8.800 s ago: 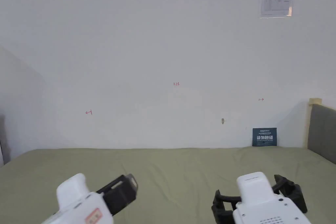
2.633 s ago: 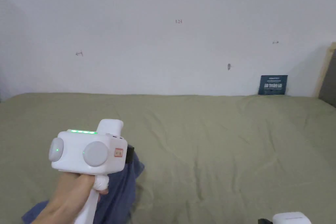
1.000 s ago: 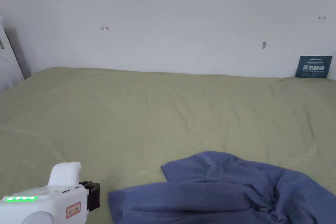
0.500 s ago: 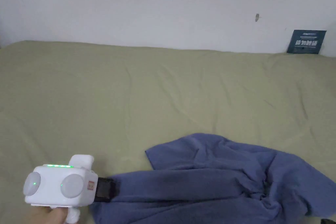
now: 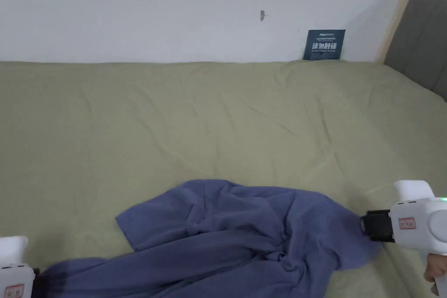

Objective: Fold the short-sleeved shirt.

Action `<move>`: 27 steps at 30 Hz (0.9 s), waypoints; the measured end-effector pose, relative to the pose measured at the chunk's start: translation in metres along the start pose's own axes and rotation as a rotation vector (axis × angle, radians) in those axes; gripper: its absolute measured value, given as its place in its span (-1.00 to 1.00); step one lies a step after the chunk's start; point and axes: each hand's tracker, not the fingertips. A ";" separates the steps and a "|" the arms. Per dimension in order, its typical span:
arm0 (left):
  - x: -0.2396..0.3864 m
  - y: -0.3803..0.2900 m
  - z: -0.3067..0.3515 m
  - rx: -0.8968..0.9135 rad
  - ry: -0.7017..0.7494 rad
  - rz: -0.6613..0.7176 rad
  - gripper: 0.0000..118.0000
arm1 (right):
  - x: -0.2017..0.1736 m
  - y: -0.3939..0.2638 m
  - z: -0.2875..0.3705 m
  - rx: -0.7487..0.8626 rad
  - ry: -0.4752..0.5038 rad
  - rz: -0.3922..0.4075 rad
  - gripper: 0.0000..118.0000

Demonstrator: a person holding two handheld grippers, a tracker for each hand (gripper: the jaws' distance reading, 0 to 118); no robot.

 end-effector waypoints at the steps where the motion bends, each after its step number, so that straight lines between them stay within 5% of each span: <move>1: -0.002 0.001 -0.002 -0.002 0.003 -0.005 -1.00 | -0.001 -0.001 -0.013 -0.050 -0.001 -0.009 1.00; 2: 0.000 0.002 -0.003 -0.004 0.009 -0.018 -1.00 | -0.001 -0.002 -0.021 0.054 -0.017 -0.012 0.89; 6: 0.000 0.003 -0.005 -0.011 0.016 -0.018 -1.00 | -0.017 -0.018 -0.035 -0.046 -0.054 0.053 0.33; 7: 0.000 0.003 -0.004 -0.011 0.015 -0.015 -1.00 | -0.019 -0.021 -0.033 -0.043 -0.036 0.061 0.06; 9: -0.007 0.004 0.002 -0.008 0.006 -0.003 -1.00 | -0.023 -0.012 -0.011 -0.008 0.018 0.054 -0.91; 12: -0.018 0.013 0.039 0.081 0.002 0.022 -1.00 | -0.029 -0.008 0.027 0.086 -0.012 0.152 -0.91; 19: -0.073 0.055 0.169 0.312 0.108 0.048 -1.00 | -0.004 0.039 0.119 0.272 0.082 0.045 -0.91; 27: -0.113 0.119 0.279 0.501 0.195 0.100 -1.00 | -0.046 0.103 0.250 0.495 0.085 0.113 -0.91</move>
